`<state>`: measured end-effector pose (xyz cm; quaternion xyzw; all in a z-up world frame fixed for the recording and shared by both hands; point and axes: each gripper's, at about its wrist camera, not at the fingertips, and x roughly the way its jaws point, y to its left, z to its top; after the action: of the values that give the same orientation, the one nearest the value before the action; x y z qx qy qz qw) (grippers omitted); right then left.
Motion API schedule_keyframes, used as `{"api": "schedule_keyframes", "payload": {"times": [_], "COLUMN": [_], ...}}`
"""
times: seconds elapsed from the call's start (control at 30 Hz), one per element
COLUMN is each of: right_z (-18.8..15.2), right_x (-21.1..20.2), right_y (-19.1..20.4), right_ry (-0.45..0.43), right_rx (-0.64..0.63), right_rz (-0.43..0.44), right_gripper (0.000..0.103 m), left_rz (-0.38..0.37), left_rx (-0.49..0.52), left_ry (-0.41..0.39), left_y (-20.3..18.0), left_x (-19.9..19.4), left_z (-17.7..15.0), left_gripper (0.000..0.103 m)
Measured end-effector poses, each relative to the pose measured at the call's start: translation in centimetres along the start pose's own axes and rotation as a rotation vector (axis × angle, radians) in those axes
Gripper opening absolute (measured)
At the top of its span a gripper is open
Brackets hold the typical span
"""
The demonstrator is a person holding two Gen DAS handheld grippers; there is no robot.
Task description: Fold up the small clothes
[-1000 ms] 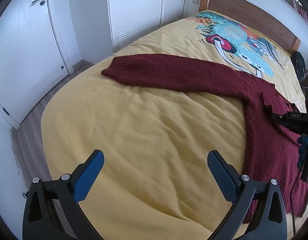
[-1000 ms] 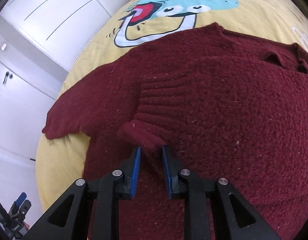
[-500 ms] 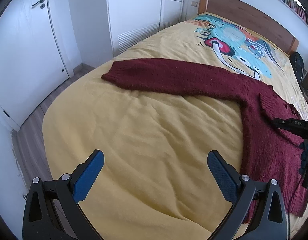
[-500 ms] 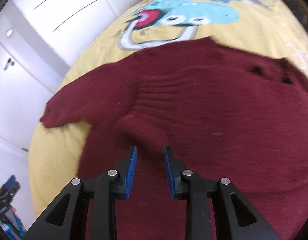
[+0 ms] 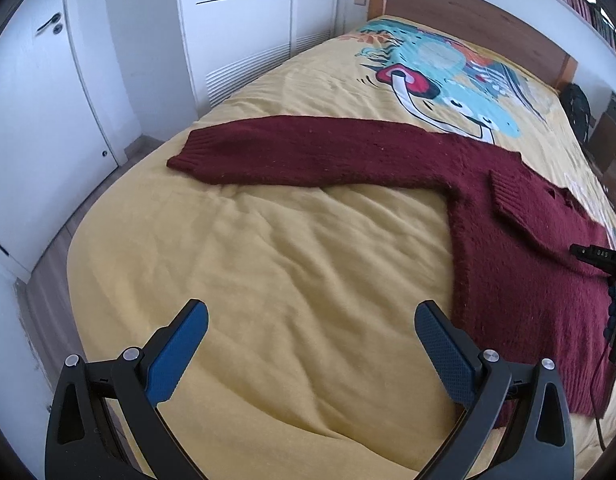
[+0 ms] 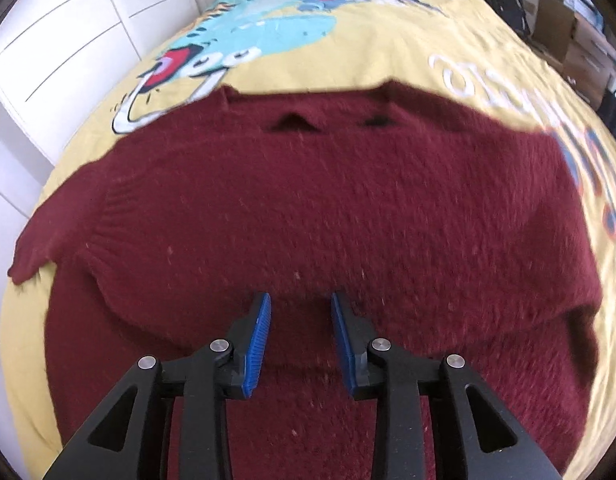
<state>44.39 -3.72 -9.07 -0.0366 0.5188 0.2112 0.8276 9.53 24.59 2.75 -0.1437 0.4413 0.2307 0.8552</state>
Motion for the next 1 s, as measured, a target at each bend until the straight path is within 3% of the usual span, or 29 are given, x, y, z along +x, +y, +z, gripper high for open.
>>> {"api": "schedule_keyframes", "payload": {"times": [0.23, 0.43, 0.6, 0.73, 1.0], "right_z": [-0.7, 0.9, 0.8, -0.7, -2.8], "right_x": [-1.5, -3.7, -4.2, -2.9, -6.0], "right_y": [-1.0, -6.0, -10.0, -11.7, -11.0], "right_ry": [-0.035, -0.111, -0.112, -0.045, -0.057], "right_rx": [-0.044, 0.028, 0.098, 0.141, 0.147], "right_rz": [0.007, -0.124, -0.196, -0.173, -0.138], "right_gripper": [0.033, 0.033, 0.033, 0.034, 0.034], "left_rz": [0.014, 0.018, 0.028, 0.04, 0.048], "left_rx": [0.033, 0.042, 0.046, 0.047, 0.004], "left_ry": [-0.012, -0.01, -0.003, -0.005, -0.035], "left_y": [-1.4, -2.0, -2.2, -2.4, -1.3], "left_x": [0.1, 0.6, 1.1, 1.1, 0.1], "left_z": [0.5, 1.0, 1.2, 1.3, 1.9], "left_gripper": [0.102, 0.102, 0.102, 0.102, 0.102]}}
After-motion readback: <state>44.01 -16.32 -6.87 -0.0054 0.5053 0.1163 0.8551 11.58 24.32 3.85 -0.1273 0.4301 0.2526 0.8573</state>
